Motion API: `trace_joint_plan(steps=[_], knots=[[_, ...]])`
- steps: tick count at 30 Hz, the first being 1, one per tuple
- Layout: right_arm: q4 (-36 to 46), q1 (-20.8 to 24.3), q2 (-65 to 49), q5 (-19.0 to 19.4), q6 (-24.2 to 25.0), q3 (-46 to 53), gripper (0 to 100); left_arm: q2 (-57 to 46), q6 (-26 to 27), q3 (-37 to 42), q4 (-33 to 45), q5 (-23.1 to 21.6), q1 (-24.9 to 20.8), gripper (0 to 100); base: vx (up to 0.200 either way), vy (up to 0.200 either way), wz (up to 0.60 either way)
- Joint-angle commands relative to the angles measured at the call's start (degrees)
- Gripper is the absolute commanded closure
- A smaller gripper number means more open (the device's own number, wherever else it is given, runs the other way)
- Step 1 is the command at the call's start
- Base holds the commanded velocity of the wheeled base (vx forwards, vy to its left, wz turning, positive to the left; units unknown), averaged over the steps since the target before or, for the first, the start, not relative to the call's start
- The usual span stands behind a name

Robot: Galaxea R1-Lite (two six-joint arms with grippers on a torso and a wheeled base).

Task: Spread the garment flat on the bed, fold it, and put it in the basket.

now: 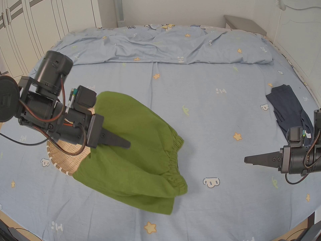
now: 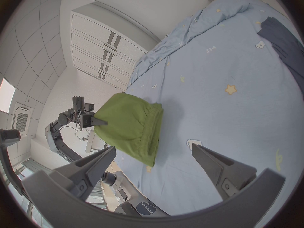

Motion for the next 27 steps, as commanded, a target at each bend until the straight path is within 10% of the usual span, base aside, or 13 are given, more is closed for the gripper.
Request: trace_joint_plan(steps=[1, 12, 27], knots=[[-0.1, 0.36, -0.27, -0.06, 0.01, 0.01, 0, -3.14, 0.55, -1.54, -2.54, 0.26, 3.81, 100, 0.0, 0.0, 0.0], [-0.19, 0.36, -0.27, -0.06, 0.01, 0.01, 0, -4.73, -3.31, -1.1, -17.92, 0.96, 19.28, 100, 0.0, 0.0, 0.0], [-0.1, 1.86, -0.53, 0.03, 0.01, 0.1, 0, 3.01, -4.46, 10.76, -18.88, 1.05, 32.2, 100, 0.0, 0.0, 0.0]])
